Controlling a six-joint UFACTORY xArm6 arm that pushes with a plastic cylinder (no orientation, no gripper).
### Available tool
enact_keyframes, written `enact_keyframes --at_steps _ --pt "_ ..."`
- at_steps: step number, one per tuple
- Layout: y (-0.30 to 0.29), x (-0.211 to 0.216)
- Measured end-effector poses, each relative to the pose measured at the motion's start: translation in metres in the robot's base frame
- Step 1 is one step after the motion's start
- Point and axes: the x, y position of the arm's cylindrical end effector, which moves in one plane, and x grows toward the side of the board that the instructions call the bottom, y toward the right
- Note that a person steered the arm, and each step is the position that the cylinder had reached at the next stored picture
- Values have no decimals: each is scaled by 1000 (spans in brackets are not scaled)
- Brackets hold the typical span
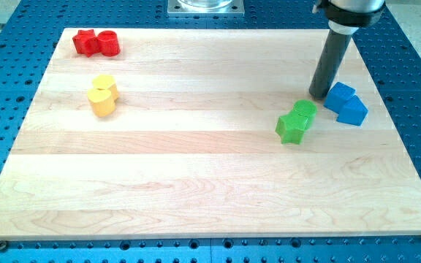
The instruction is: Push the green blocks at the center of the board
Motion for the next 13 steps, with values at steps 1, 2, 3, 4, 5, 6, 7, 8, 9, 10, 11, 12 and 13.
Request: enact_keyframes --at_steps 1,2,3,4,5,6,7,8,9,10,11,12,13 --pt "10 -49" --pt "113 -47" --pt "140 59" --pt "47 121" --pt "4 104" --pt "-17 77" --pt "-40 67" --pt "-64 67" --pt "-75 67" --pt "-78 67" --pt "-78 67" --pt "-79 67" --pt "-80 67"
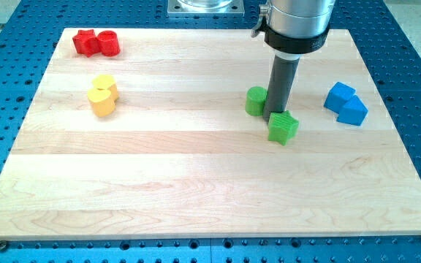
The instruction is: Push the green blocks at the center of the board
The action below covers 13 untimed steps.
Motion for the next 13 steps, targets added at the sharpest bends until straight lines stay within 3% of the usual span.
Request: enact_keyframes --at_steps 2,4,5,6,7,8,10,12,13 --pt "-20 -12" --pt "-59 -54" --pt "-31 -93" --pt "-71 -115" --pt "-99 -75" --pt "-74 -57" --pt "57 13" --pt "36 50" --pt "-30 20"
